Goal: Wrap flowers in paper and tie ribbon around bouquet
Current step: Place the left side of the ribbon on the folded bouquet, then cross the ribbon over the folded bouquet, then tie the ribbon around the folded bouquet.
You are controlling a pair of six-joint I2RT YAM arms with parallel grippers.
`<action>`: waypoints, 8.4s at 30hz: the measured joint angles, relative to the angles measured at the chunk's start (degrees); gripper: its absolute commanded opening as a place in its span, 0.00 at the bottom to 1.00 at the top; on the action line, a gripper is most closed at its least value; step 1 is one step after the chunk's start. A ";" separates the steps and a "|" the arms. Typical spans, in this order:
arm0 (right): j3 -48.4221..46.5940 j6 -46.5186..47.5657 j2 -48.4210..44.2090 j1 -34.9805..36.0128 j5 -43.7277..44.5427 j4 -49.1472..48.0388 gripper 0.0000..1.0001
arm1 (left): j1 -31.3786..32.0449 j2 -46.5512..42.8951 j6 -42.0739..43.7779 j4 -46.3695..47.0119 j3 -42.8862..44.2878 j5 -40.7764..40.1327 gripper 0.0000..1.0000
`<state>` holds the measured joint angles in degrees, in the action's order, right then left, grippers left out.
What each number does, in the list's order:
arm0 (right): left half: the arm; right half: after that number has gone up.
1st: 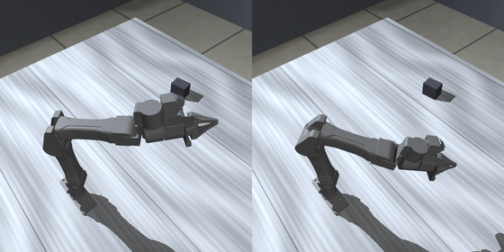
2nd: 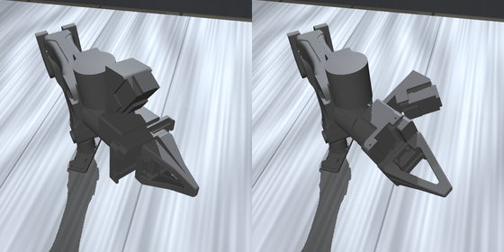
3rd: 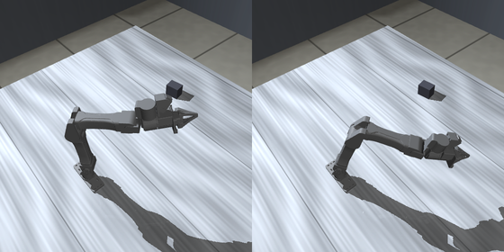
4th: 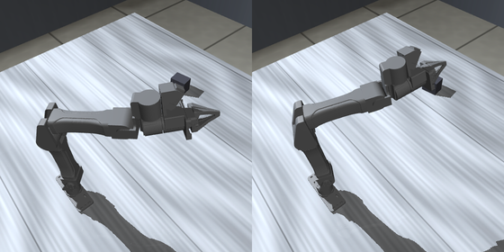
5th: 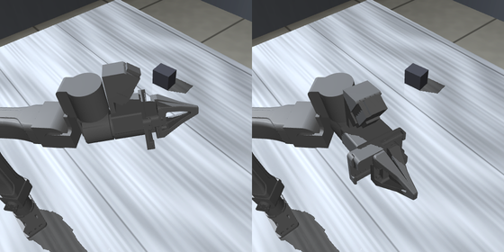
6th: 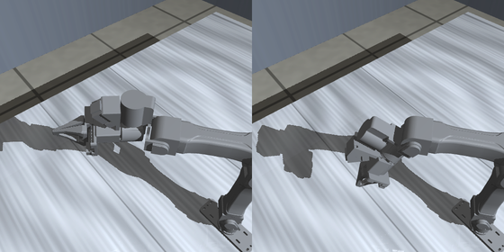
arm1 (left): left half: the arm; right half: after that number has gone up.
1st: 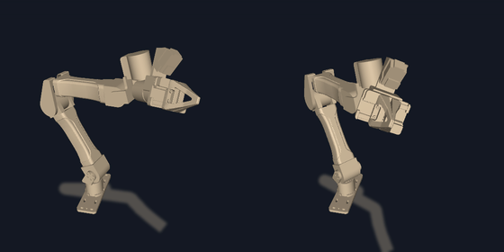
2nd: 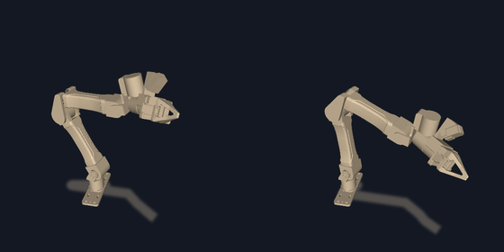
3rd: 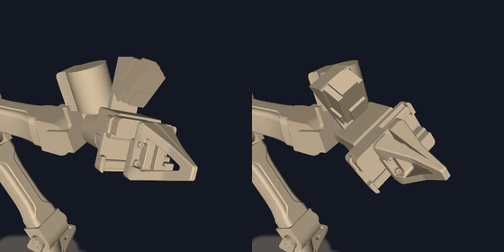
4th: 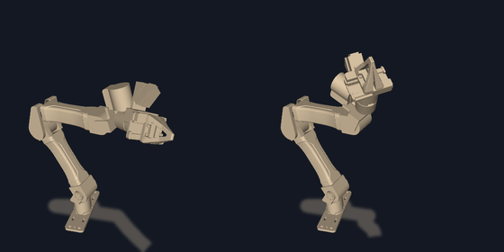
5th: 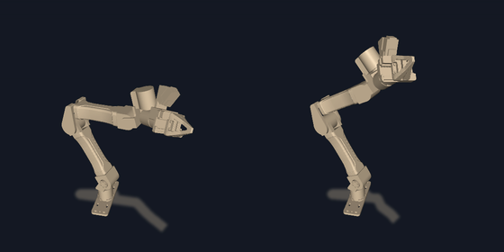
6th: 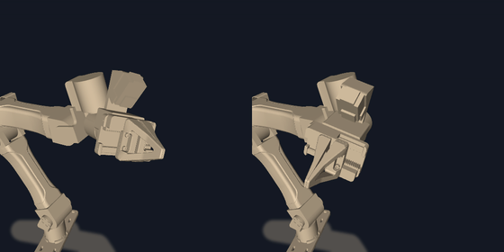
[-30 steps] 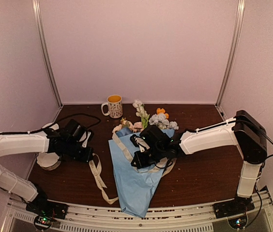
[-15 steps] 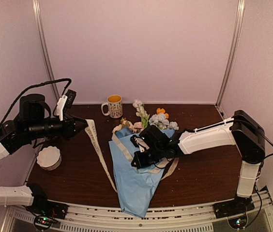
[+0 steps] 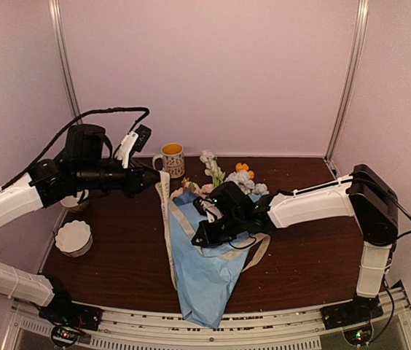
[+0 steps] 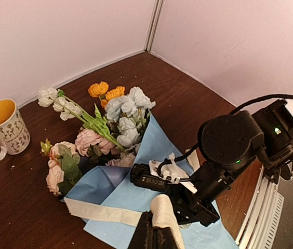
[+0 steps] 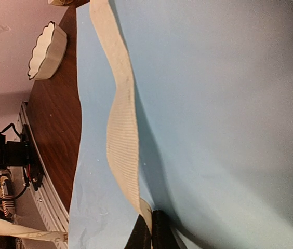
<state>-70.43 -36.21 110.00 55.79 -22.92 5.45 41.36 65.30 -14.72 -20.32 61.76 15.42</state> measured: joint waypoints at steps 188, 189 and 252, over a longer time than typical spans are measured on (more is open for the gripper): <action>12.83 10.78 -24.85 -3.91 7.96 25.42 0.63 | 17.49 23.85 39.54 20.35 -9.81 -14.01 0.00; 13.20 10.80 -24.85 -3.28 8.22 24.63 0.64 | 17.29 23.85 39.41 20.35 -9.81 -14.03 0.00; 15.23 -4.94 -15.89 -4.92 14.73 10.36 0.12 | 16.00 26.32 32.92 20.68 -11.02 -14.78 0.00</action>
<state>-55.20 -41.15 94.11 50.87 -8.19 15.81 57.36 91.61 18.20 0.36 50.74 0.64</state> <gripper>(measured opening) 0.308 0.008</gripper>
